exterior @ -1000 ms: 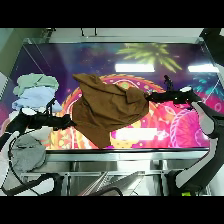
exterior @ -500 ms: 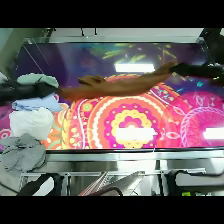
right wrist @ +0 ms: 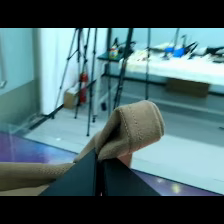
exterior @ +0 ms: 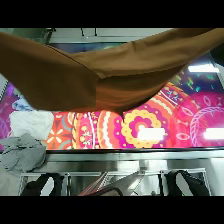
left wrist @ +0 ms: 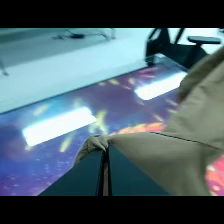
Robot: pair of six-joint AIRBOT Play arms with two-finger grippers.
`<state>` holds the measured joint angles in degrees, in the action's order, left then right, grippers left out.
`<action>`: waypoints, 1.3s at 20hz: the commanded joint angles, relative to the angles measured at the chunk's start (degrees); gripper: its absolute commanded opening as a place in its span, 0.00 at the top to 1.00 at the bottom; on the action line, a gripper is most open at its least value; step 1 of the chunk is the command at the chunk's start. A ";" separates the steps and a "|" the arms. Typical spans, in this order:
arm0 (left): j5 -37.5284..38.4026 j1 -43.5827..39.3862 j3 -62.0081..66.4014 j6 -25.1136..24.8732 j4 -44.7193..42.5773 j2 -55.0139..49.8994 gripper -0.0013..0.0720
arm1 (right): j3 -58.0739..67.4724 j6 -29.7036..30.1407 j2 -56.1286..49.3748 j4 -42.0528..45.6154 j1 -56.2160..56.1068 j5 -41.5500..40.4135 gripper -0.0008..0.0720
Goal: Fold the shirts.
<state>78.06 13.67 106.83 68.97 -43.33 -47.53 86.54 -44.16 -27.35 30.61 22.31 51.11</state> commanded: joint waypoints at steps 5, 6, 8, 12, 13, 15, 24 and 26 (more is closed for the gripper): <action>-3.21 -0.35 -10.69 -1.16 -5.20 -9.77 0.97 | -9.46 -5.62 -9.44 -6.10 -0.85 8.98 0.96; -4.70 -1.64 -13.88 -3.58 -4.26 -12.79 0.97 | -13.00 -5.55 -12.39 -6.75 -2.25 8.33 0.96; -9.40 -5.60 -18.88 -7.43 -4.59 -20.15 0.97 | -19.45 -3.89 -18.64 -6.19 -6.60 3.39 0.96; -19.15 -11.69 -17.66 -9.86 -5.16 -39.28 0.97 | -26.25 5.18 -35.36 -6.27 -17.18 -20.44 0.96; -18.88 -12.33 -14.32 -8.70 -5.16 -44.41 0.97 | -25.77 6.86 -40.04 -6.40 -18.88 -27.52 0.96; -16.90 -13.05 -7.39 -5.57 -5.14 -51.95 0.97 | -22.47 7.78 -47.60 -6.43 -19.61 -32.39 0.96; 9.33 -8.94 8.31 10.71 -15.13 -54.38 0.05 | -11.28 -3.98 -47.19 1.38 -1.66 -5.68 0.49; 15.39 -7.41 0.09 12.85 -15.67 -50.14 0.05 | -11.34 -7.61 -47.01 5.97 5.92 4.46 0.49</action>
<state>82.35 4.23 111.68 76.40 -55.68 -101.08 74.35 -45.25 -75.13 30.55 19.51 41.04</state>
